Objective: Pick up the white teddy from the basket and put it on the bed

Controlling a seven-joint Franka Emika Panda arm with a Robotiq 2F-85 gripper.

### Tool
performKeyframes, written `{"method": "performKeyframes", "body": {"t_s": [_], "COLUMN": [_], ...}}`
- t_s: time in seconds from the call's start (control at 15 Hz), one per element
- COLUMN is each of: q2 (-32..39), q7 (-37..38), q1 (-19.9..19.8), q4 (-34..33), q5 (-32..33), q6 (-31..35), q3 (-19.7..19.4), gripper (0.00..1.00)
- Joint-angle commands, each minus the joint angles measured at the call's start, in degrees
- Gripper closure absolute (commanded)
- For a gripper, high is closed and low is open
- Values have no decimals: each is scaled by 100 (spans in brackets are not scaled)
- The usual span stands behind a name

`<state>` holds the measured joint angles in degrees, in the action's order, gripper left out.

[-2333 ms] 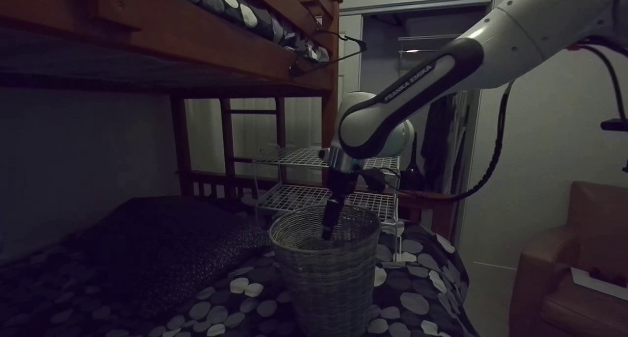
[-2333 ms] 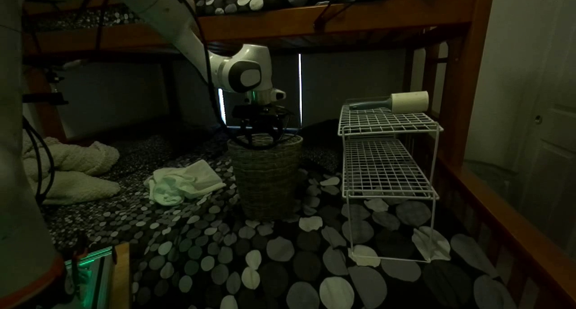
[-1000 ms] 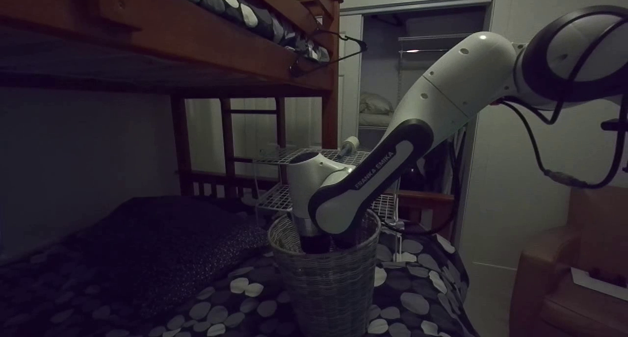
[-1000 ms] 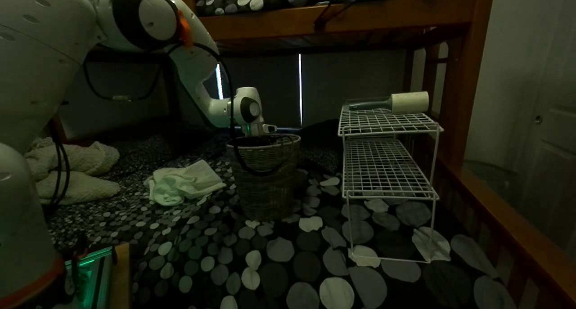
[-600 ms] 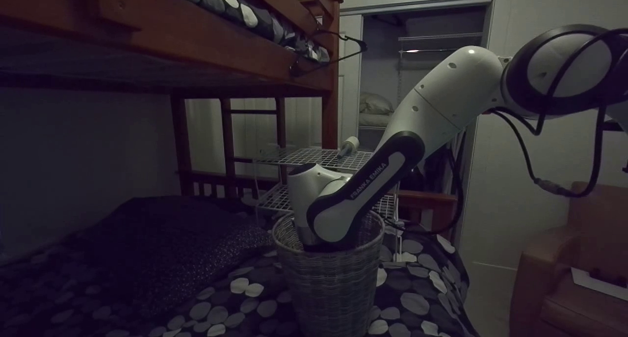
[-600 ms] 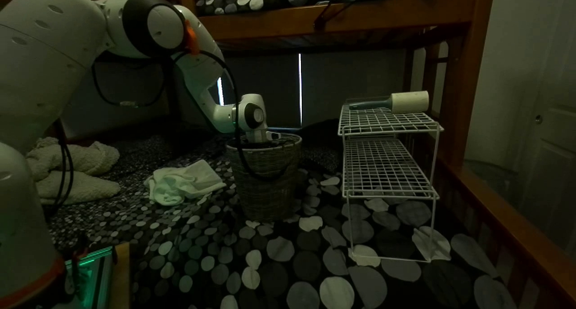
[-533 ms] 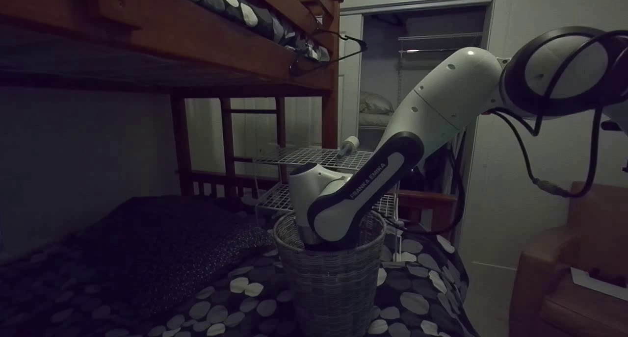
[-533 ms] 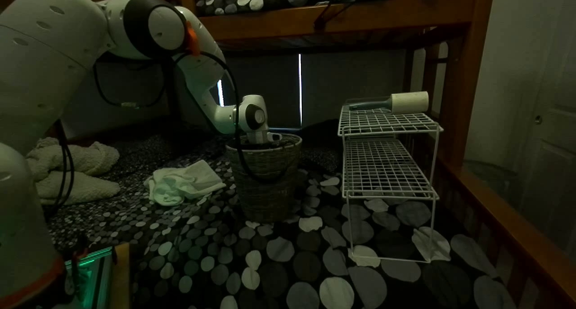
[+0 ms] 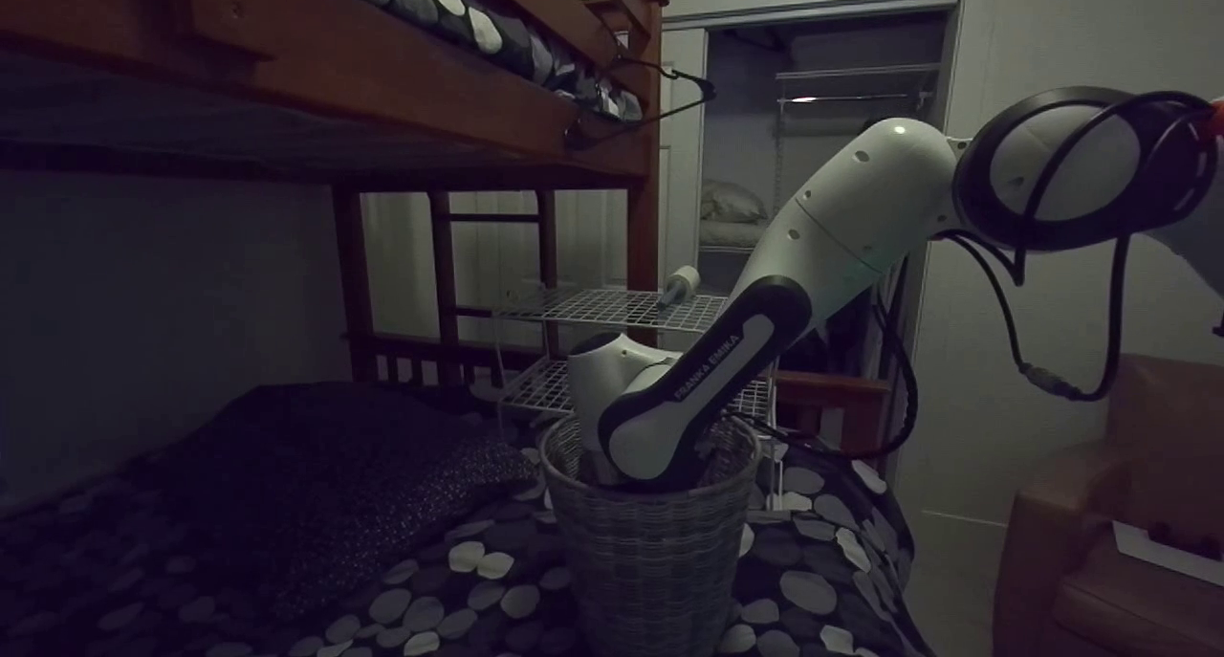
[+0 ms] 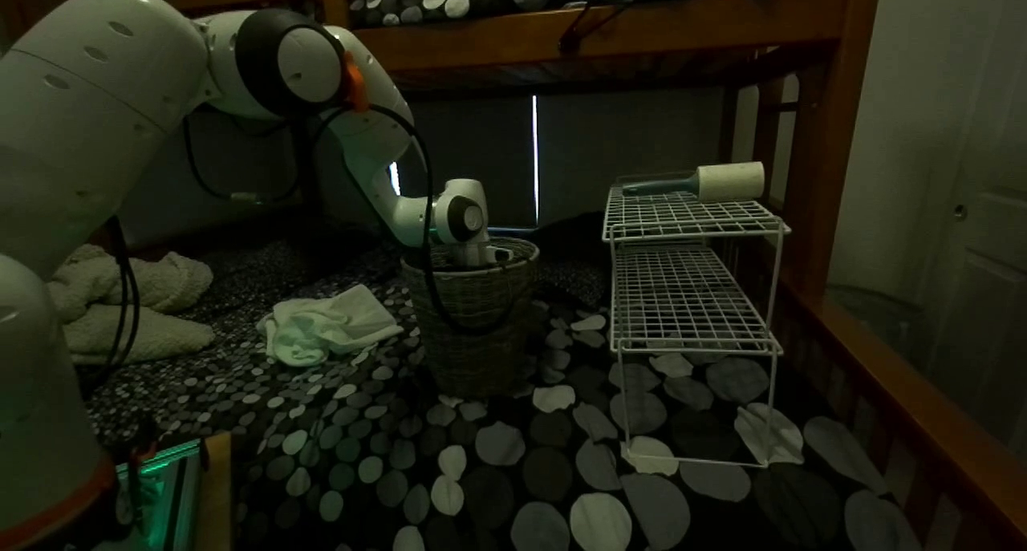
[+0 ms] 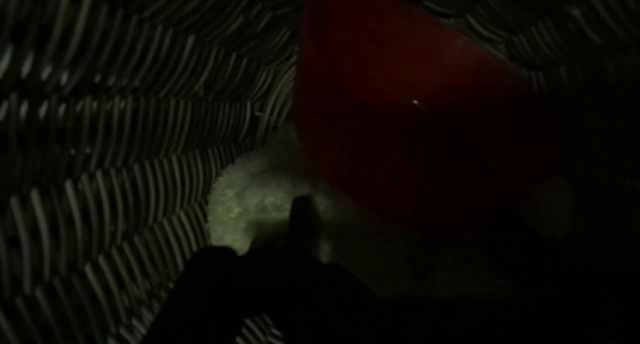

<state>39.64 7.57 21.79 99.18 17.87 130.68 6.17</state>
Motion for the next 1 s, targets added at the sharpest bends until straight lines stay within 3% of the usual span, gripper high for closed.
{"method": "performKeyframes", "body": {"t_s": [0.0, 0.53, 0.93], "q2": [342, 342, -631], "q7": [167, 15, 32], "q1": [32, -78, -219], "q4": [-217, -421, 163], "q5": [-161, -504, -509], "q6": [100, 18, 656], "q3": [8, 79, 68], "gripper": [44, 100, 98]}}
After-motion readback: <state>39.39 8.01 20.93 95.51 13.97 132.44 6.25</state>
